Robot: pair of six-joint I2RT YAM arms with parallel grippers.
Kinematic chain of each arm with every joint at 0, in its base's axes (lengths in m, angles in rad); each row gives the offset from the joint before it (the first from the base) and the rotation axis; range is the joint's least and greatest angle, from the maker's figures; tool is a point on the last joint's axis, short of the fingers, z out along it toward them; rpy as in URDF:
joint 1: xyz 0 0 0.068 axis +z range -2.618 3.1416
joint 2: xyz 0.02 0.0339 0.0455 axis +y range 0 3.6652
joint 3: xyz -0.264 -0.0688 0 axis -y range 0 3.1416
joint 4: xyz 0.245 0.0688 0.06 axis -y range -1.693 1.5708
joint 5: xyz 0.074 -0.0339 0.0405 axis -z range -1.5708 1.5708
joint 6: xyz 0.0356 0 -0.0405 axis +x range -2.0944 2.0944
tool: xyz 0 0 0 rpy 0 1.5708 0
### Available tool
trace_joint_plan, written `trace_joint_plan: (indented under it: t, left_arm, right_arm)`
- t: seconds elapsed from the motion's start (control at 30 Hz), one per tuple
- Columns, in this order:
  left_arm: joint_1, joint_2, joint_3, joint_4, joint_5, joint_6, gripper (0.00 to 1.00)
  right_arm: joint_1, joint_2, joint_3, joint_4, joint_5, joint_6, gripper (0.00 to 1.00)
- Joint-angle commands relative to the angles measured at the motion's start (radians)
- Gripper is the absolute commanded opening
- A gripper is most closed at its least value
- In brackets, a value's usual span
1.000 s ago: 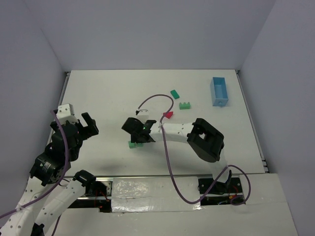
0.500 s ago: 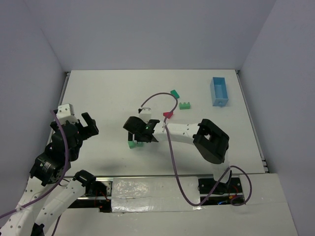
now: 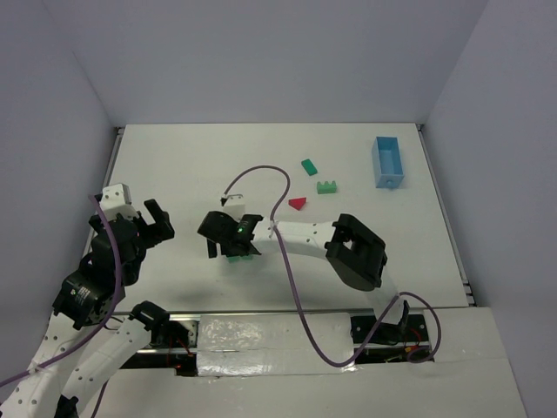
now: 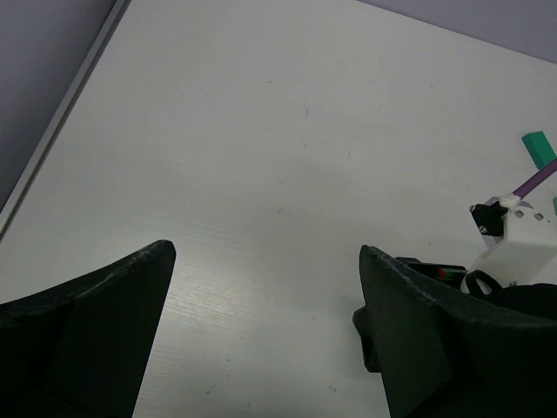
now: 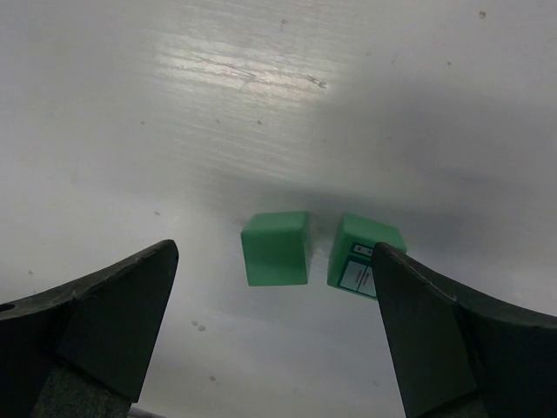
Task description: Build the wood block tower
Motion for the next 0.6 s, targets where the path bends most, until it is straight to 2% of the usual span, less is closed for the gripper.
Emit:
trace_joint_plan:
  t: [0.0, 0.3, 0.57]
  left_arm:
    - [0.005, -0.009, -0.001, 0.034, -0.01, 0.013, 1.0]
    - [0.003, -0.009, -0.001, 0.036, -0.004, 0.016, 0.99]
    - [0.003, -0.004, -0.001, 0.037, 0.0, 0.017, 0.99]
  right_arm:
    - [0.014, 0.029, 0.078, -0.147, 0.084, 0.039, 1.0]
    - [0.018, 0.026, 0.078, -0.218, 0.172, 0.125, 1.0]
    - [0.018, 0.037, 0.063, -0.157, 0.106, 0.118, 1.0]
